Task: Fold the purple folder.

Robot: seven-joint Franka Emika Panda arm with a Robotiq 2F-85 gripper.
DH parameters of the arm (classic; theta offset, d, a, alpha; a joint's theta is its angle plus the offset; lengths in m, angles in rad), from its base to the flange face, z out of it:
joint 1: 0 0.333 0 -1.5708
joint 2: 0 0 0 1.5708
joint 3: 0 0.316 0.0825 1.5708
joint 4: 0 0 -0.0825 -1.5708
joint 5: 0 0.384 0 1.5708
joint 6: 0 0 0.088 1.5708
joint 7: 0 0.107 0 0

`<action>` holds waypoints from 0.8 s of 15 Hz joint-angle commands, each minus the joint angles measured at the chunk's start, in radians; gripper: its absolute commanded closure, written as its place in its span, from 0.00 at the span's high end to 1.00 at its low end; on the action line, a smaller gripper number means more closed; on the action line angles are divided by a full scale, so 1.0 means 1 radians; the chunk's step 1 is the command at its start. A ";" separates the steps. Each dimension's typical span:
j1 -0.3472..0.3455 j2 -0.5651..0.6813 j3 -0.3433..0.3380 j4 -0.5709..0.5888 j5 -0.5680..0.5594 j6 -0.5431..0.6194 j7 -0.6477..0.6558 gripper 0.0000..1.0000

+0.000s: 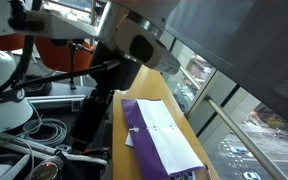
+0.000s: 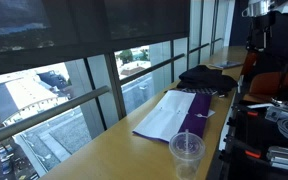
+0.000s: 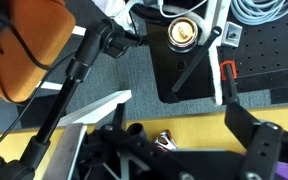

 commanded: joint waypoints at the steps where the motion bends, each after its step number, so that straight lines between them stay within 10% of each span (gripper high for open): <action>1: 0.012 -0.001 -0.011 0.002 -0.004 -0.005 0.004 1.00; 12: 0.050 0.341 -0.019 0.216 0.059 0.352 0.005 1.00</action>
